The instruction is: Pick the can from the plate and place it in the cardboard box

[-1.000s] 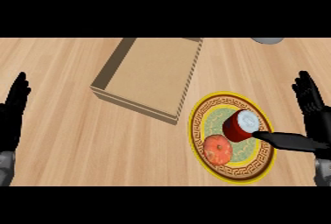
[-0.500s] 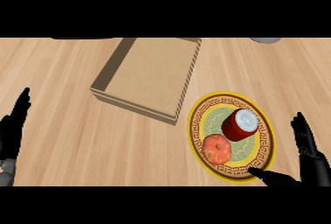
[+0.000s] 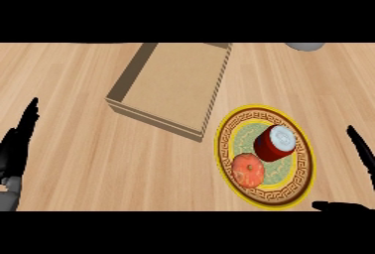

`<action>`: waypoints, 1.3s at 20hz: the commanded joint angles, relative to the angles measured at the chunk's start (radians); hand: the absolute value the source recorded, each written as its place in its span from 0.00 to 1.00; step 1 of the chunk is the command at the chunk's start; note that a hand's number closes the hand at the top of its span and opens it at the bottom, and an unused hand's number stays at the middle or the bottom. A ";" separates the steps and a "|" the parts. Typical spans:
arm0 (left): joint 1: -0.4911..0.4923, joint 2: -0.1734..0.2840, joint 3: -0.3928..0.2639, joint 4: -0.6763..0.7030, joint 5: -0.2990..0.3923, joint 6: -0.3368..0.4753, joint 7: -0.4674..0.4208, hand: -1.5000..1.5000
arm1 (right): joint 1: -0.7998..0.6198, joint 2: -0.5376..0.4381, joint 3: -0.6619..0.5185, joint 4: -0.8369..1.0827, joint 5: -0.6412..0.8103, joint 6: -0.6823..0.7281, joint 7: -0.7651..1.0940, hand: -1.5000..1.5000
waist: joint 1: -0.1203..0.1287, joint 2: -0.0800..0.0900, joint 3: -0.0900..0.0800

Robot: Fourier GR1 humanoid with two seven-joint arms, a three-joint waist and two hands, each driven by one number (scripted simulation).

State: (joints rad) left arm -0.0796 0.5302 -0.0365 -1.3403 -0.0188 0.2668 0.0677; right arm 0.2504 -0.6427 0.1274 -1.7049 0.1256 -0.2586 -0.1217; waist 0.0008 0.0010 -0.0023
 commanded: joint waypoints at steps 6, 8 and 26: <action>0.006 -0.032 -0.011 -0.008 -0.025 0.005 -0.015 0.50 | -0.196 -0.190 0.103 -0.075 0.062 0.302 0.469 0.00 | 0.025 0.001 0.000; -0.050 -0.028 -0.020 0.021 -0.041 -0.010 0.016 0.50 | -0.305 -0.155 0.155 -0.065 0.055 0.370 0.569 0.00 | 0.022 0.004 0.001; -0.061 -0.096 0.096 0.048 -0.143 -0.072 0.005 0.50 | -0.412 0.117 0.092 0.065 0.233 0.594 0.631 0.00 | -0.003 -0.001 0.002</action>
State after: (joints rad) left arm -0.1100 0.4566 0.0503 -1.3171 -0.1143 0.1925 0.0694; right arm -0.2010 -0.5526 0.2539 -1.6175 0.3315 0.2977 0.5270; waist 0.0019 0.0000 -0.0001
